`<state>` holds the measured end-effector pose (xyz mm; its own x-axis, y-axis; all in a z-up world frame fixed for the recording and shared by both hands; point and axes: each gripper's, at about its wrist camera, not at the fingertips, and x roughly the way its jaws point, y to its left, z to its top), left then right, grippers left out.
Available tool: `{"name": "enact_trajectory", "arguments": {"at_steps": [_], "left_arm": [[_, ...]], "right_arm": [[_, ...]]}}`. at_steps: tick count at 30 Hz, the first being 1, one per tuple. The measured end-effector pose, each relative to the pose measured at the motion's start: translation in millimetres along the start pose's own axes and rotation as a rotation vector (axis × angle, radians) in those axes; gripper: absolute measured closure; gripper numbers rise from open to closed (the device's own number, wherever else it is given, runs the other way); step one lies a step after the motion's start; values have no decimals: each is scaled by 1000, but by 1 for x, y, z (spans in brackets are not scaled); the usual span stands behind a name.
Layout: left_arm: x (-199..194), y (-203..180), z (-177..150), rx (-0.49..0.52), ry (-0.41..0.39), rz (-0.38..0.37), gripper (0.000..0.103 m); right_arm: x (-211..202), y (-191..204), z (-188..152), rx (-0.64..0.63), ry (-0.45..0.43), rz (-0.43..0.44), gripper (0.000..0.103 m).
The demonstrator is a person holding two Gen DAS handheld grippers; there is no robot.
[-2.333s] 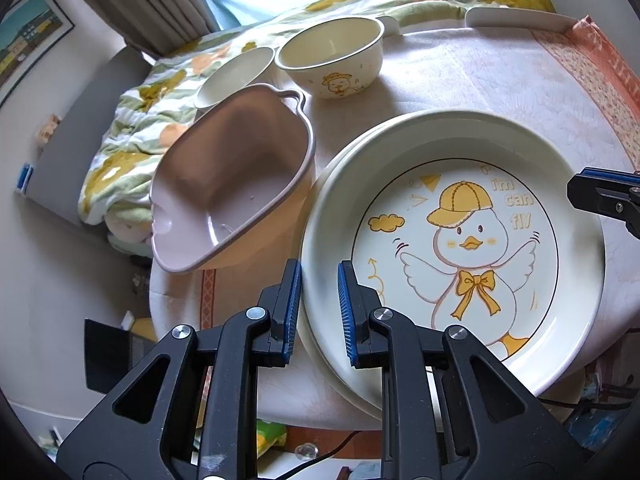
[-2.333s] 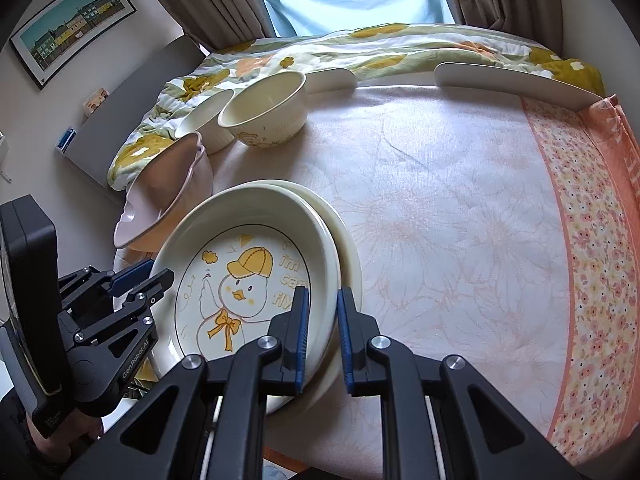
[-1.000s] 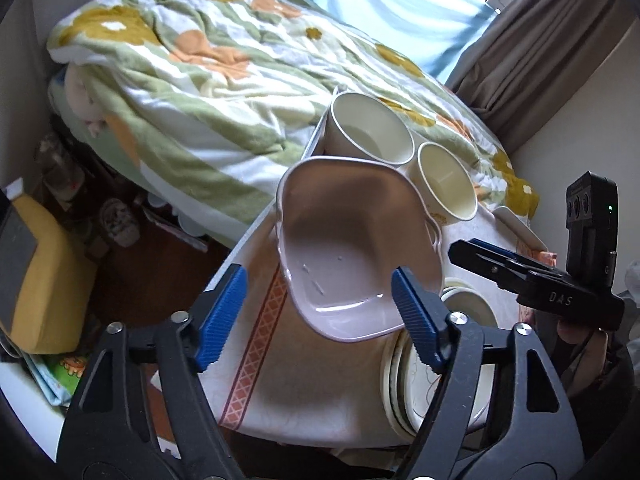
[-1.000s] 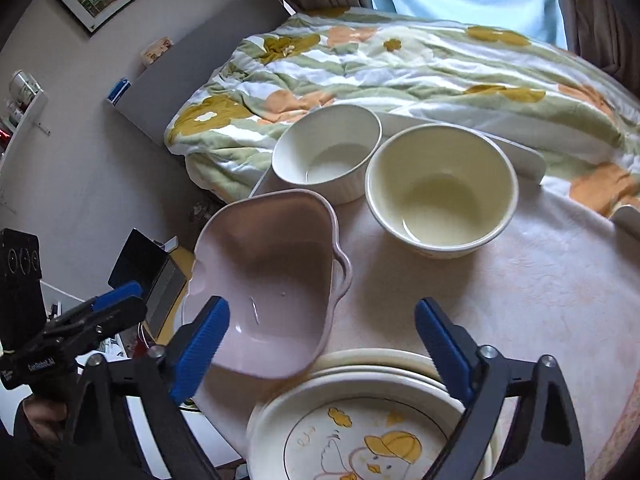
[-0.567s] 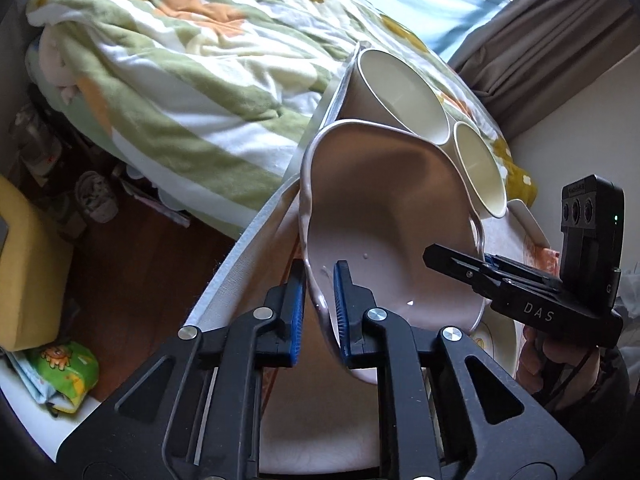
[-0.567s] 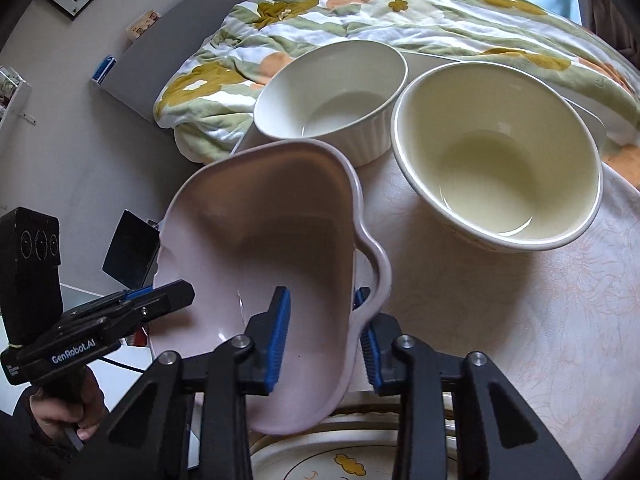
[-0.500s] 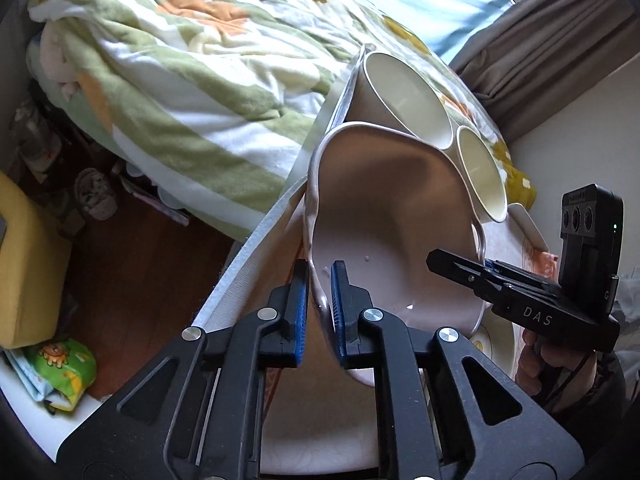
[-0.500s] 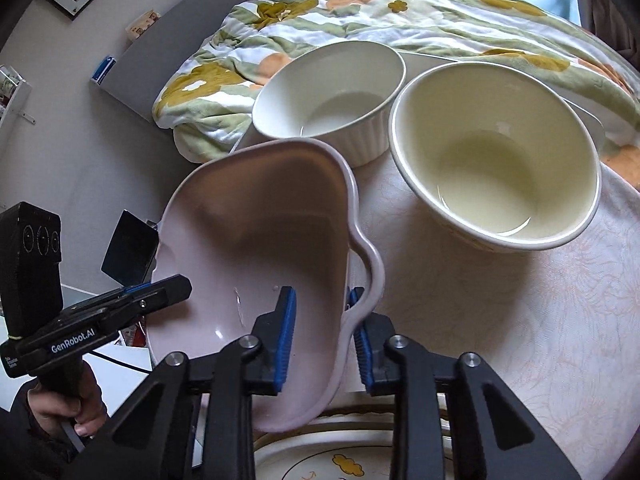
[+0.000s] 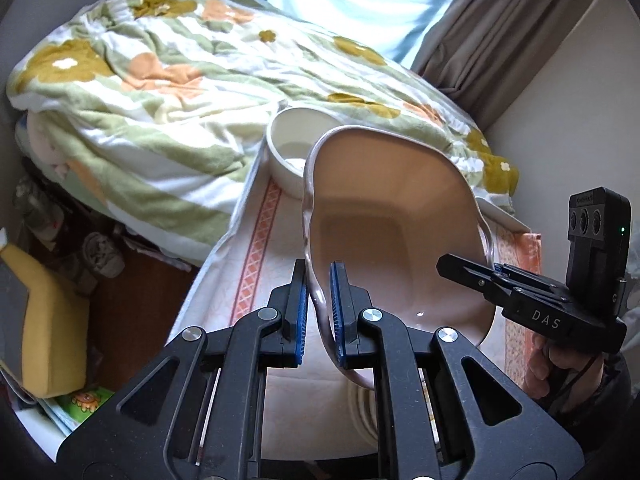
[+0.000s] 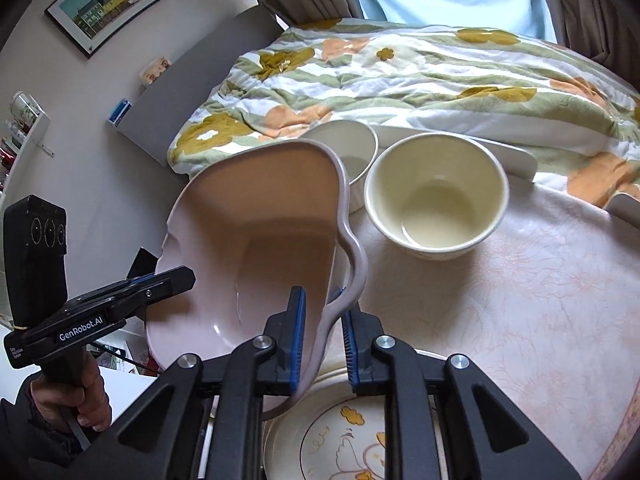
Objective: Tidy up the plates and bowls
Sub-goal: 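Grasp the pink bowl rim with both grippers, lift and carry it onto the cloth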
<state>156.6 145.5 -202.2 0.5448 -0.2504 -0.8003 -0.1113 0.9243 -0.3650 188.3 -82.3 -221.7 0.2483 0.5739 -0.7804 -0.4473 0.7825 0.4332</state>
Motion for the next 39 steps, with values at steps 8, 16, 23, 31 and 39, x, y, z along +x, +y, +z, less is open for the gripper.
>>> {"name": "enact_trajectory", "arguments": {"at_steps": [8,16,23,31,39], "left_arm": [[-16,-129,-21,140,-40,-54,94],[31,-253,-87,227,54,-156,94],[93,-319,-141,274,168,-177,94],[142,-341,-161,294,208,-135,94],[166,-336,-165,305,230,-86,94]], "right_arm": [[-105,-47,-39,69,-146,-30,87],[-189,-122,-103,168,-195,-156,87],[-212,-191,-155,271,-170,-235,87],[-198,-243,-179,307,-151,-251,87],[-188,-261,-193,298,-134,-248,87]]}}
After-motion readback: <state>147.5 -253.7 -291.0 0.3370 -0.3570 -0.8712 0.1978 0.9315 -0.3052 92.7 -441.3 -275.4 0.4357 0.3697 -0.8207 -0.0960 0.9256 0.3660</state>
